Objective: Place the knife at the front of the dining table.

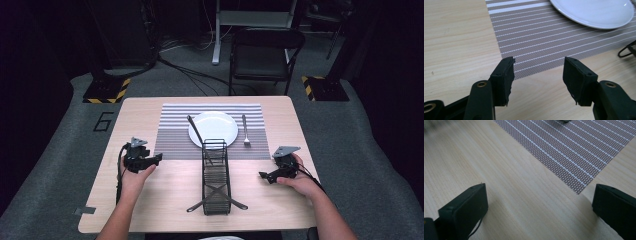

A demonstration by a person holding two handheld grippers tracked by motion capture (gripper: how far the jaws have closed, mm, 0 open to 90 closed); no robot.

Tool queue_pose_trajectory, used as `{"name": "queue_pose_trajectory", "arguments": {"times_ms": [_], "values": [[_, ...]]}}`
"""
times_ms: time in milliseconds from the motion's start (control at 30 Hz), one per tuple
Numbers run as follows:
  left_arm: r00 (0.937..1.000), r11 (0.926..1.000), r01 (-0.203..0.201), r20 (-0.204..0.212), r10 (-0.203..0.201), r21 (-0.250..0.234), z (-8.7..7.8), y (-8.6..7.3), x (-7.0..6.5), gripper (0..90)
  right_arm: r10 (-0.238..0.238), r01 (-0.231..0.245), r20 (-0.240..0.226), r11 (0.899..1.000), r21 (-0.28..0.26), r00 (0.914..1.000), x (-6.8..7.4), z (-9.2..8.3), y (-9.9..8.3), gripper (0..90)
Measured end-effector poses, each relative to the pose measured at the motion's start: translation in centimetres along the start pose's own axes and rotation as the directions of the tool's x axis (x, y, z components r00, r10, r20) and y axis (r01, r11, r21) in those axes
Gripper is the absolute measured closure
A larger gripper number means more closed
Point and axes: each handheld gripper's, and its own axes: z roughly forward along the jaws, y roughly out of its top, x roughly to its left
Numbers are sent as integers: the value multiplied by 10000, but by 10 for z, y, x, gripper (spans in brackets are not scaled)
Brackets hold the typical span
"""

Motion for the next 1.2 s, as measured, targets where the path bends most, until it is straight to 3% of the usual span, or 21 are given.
{"name": "queue_pose_trajectory", "arguments": {"times_ms": [467,567,667,867,1200], "values": [[9974,9991,16,718,14,-420,-11,27,-23,457,-2,2,4,10000,-2,10000,0,0,0,0],[9960,9991,-248,852,276,-336,-12,31,-28,465,-7,7,0,10000,-2,10000,0,0,0,0],[9914,9993,-60,1305,108,-374,-14,36,-34,471,-7,7,1,10000,-8,10000,0,0,0,0],[9860,9974,-400,1593,490,-592,-18,47,-50,474,-5,5,1,10000,-10,10000,0,0,0,0],[9773,9945,-642,1964,793,-824,-19,60,-72,485,-7,7,1,10000,-3,10000,0,0,0,0]]}}
